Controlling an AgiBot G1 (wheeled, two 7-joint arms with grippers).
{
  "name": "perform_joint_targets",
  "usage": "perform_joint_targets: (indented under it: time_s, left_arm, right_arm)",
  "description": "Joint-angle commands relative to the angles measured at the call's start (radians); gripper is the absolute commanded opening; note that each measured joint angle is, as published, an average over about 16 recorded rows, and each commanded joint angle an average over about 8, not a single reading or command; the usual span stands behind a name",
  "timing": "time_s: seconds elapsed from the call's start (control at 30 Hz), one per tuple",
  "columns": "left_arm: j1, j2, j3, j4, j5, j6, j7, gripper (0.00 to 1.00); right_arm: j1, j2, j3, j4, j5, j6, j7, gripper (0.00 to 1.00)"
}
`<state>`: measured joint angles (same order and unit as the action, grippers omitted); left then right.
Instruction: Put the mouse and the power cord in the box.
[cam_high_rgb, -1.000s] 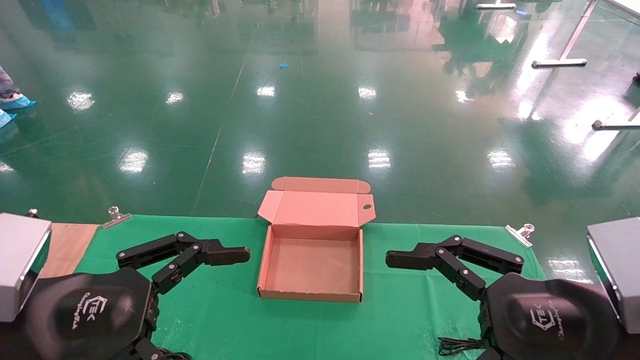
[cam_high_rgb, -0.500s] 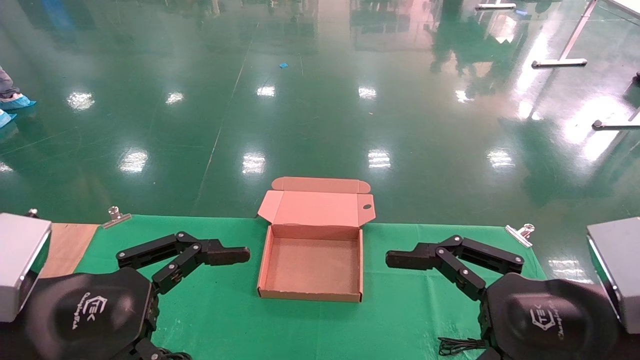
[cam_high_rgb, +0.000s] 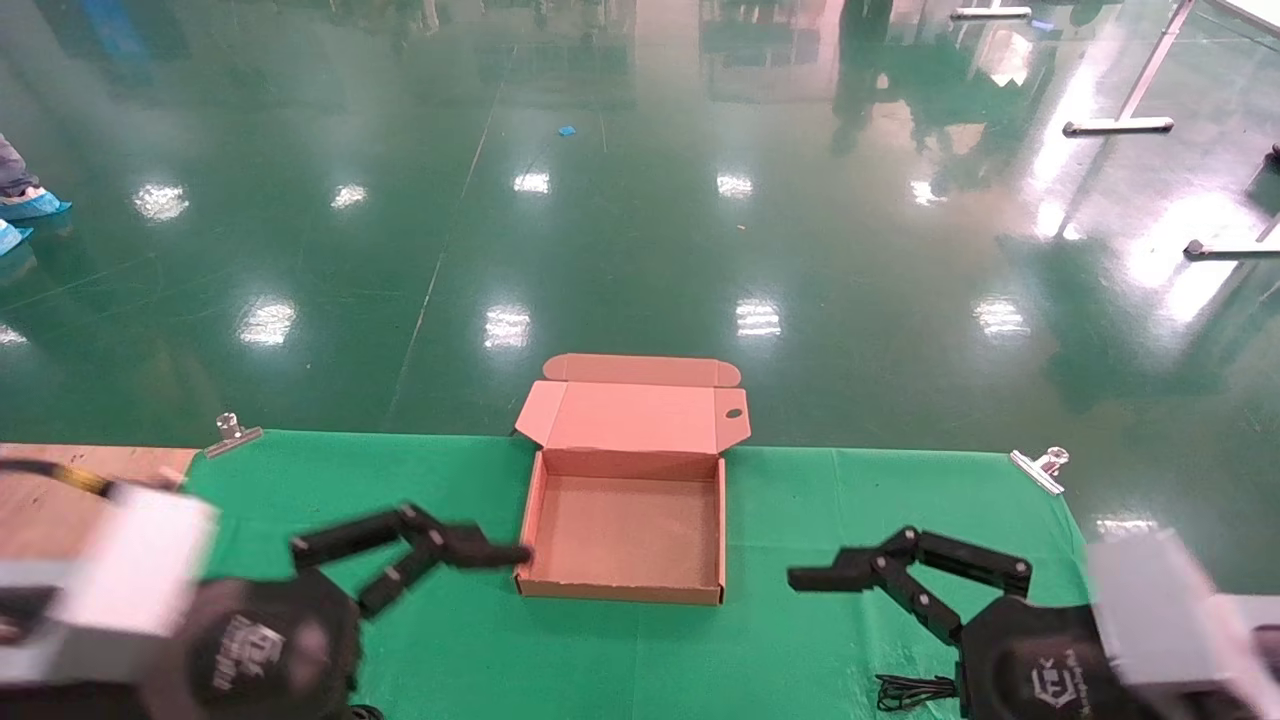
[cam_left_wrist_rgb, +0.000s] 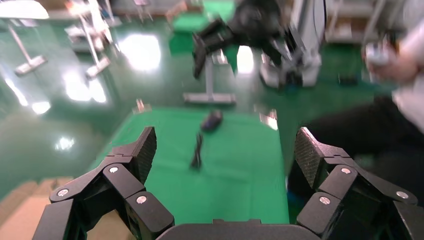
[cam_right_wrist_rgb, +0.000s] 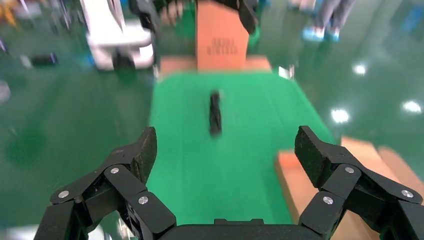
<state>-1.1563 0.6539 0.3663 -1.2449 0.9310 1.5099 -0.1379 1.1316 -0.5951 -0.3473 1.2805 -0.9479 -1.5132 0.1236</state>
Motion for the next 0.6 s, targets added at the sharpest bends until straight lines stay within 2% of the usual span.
perform_joint_targets:
  time_s: [0.03,0.17,0.37,0.6]
  left_arm:
    - [-0.024,0.011,0.023,0.005,0.055,0.005,0.010,1.00]
    - [-0.099,0.046,0.089,0.072,0.205,0.028,0.053,1.00]
    - [-0.201,0.113,0.207,0.229,0.449,0.042,0.151,1.00]
    - [-0.313,0.201,0.316,0.497,0.682,-0.001,0.301,1.00]
  right_arm:
    - [0.011,0.005,-0.014,-0.004,-0.047,-0.003,-0.015,1.00]
    - [0.072,-0.018,-0.075,-0.026,-0.202,-0.017,-0.048,1.00]
    - [0.184,-0.085,-0.196,-0.067,-0.506,-0.022,-0.103,1.00]
    - [0.282,-0.203,-0.324,-0.258,-0.791,0.005,-0.214,1.00]
